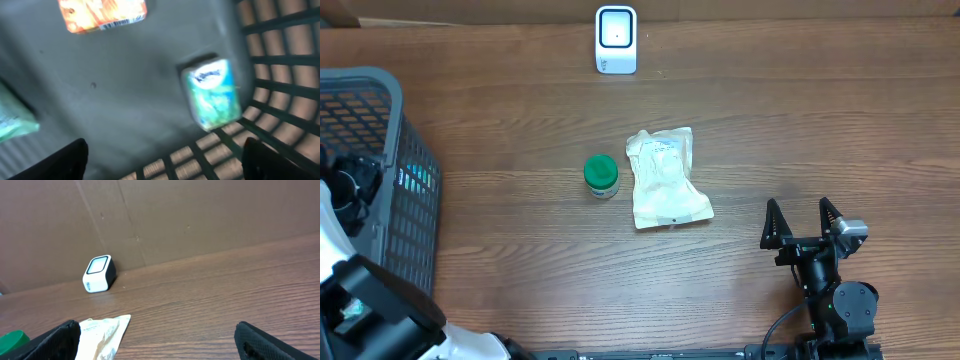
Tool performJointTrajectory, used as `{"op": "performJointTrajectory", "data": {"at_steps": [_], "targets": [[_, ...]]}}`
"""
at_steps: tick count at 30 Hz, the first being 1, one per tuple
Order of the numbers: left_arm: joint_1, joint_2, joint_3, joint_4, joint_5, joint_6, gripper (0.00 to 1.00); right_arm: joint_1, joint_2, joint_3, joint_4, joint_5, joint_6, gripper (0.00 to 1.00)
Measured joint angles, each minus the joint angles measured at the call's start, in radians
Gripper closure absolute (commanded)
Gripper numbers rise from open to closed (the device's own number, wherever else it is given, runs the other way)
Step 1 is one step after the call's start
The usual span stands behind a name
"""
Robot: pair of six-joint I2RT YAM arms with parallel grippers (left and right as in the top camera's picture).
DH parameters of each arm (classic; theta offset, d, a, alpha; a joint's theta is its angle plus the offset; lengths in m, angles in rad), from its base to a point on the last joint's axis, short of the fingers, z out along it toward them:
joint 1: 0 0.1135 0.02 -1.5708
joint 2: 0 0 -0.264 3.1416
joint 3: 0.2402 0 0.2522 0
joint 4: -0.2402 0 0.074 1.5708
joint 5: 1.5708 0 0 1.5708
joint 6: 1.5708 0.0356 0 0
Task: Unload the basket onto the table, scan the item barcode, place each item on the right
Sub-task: 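Reach into the basket and grasp a small teal package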
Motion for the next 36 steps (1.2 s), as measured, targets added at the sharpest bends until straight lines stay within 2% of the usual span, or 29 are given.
{"op": "performJointTrajectory", "data": {"at_steps": [7,18,20,21,22,24,36], "targets": [[0.0,0.088,-0.011,0.08,0.023,0.039,0.29,0.0,0.0,0.0,0.0,0.0,0.0,0.0],[-0.018,0.224,-0.012,0.163,0.137,0.115,0.3,0.0,0.0,0.0,0.0,0.0,0.0,0.0],[-0.027,0.243,-0.012,0.169,0.145,0.118,0.33,0.0,0.0,0.0,-0.001,0.0,0.0,0.0],[-0.032,0.251,-0.012,0.174,0.148,0.119,0.41,0.0,0.0,0.0,0.0,0.0,0.0,0.0],[-0.034,0.253,-0.011,0.178,0.148,0.117,0.57,0.0,0.0,0.0,0.0,0.0,0.0,0.0],[-0.038,0.253,-0.011,0.184,0.155,0.121,0.96,0.0,0.0,0.0,0.0,0.0,0.0,0.0],[-0.044,0.253,-0.002,0.141,0.174,0.125,0.96,0.0,0.0,0.0,0.0,0.0,0.0,0.0]]}}
